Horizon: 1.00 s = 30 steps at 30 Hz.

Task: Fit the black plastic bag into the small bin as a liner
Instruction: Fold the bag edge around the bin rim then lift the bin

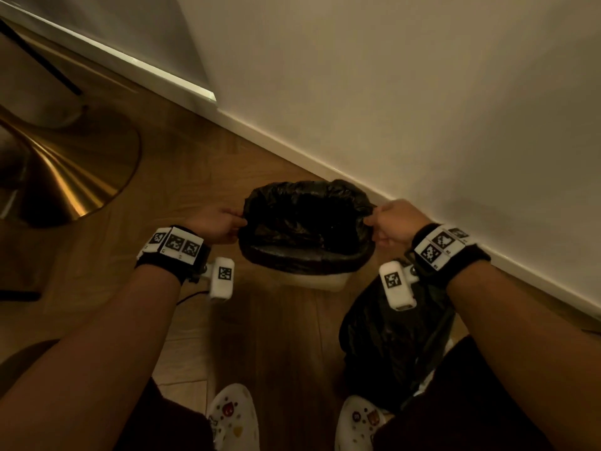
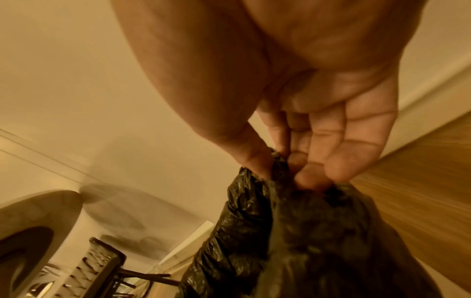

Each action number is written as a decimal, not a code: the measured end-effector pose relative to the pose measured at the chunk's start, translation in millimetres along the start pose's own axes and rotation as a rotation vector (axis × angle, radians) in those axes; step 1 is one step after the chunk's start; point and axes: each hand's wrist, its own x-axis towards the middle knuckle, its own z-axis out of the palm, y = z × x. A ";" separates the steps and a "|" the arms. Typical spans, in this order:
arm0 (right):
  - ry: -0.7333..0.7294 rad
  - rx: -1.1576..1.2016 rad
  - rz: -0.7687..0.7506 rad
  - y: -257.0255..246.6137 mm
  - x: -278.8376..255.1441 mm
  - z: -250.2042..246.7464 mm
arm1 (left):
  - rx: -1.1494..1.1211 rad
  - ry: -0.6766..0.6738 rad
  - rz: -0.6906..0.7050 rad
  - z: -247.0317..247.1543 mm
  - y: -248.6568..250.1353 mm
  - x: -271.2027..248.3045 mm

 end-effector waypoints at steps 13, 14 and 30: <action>0.078 0.122 -0.199 -87.1 5.1 -17.9 | -0.274 0.253 0.218 -40.3 55.0 -6.7; 0.080 0.119 -0.201 -91.7 7.6 -10.8 | -0.292 0.257 0.241 -46.7 53.2 -3.7; 0.262 0.172 -0.203 -170.1 39.1 118.1 | -0.163 0.150 0.308 -197.0 38.8 80.7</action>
